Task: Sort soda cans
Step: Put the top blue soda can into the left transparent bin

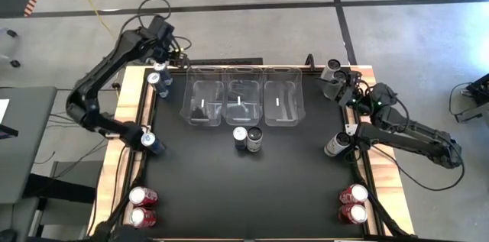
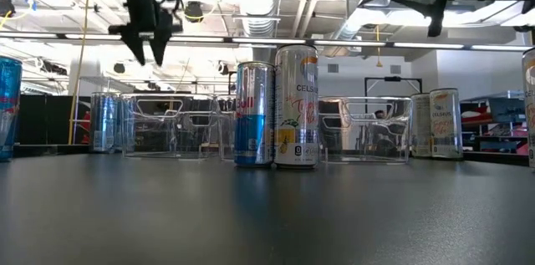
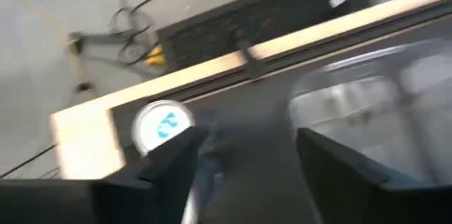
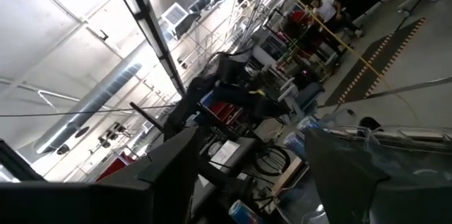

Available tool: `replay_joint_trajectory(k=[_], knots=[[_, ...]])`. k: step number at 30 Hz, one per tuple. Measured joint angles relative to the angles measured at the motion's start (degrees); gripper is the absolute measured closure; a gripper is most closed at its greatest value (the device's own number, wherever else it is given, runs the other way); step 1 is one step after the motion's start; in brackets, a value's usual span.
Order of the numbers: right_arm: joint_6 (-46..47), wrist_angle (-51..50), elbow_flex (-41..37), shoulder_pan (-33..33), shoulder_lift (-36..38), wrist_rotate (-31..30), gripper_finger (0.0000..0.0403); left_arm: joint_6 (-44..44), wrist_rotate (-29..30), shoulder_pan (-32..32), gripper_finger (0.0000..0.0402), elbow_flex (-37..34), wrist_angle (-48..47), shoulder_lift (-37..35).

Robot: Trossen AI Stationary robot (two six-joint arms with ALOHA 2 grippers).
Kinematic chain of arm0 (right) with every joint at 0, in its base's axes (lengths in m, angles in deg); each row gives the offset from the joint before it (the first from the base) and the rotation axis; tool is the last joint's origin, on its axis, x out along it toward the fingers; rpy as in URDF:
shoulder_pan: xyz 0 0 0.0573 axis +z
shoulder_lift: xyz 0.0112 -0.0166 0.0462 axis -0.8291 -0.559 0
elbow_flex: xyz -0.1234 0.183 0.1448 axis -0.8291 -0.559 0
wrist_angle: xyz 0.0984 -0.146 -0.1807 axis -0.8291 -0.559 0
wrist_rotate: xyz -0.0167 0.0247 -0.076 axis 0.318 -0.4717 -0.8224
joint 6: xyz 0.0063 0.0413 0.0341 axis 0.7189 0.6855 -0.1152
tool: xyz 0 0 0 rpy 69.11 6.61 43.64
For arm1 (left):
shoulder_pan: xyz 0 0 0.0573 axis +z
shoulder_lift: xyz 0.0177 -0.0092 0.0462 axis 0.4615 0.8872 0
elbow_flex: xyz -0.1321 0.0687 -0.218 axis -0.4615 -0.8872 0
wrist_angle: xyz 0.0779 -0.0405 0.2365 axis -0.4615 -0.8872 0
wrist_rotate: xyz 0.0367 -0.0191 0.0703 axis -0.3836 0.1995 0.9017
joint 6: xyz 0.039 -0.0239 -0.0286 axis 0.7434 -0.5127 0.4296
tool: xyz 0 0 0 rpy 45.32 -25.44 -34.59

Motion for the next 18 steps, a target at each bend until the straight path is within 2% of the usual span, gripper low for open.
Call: replay_joint_trajectory(k=[5, 9, 13, 18], knots=[[0.0, -0.85, 0.0, 0.0, -0.67, 0.01, 0.0132, 3.02, 0.55, 2.65, 0.0065, 0.0, -0.68, 4.46], [0.0, -1.73, 0.0, 0.0, -1.61, 0.02, 0.0132, 1.98, 0.87, 4.87, 0.0016, -0.02, 0.02, 6.92], [0.0, -1.77, 0.0, 0.0, -3.27, 0.02, 0.0132, -1.04, 0.22, 5.91, 0.0005, -0.02, 1.02, 8.55], [-0.01, -1.72, 0.0, 0.0, -5.08, 0.0, 0.0132, -11.35, 3.02, 6.42, 0.0007, -0.09, 0.37, 9.44]])
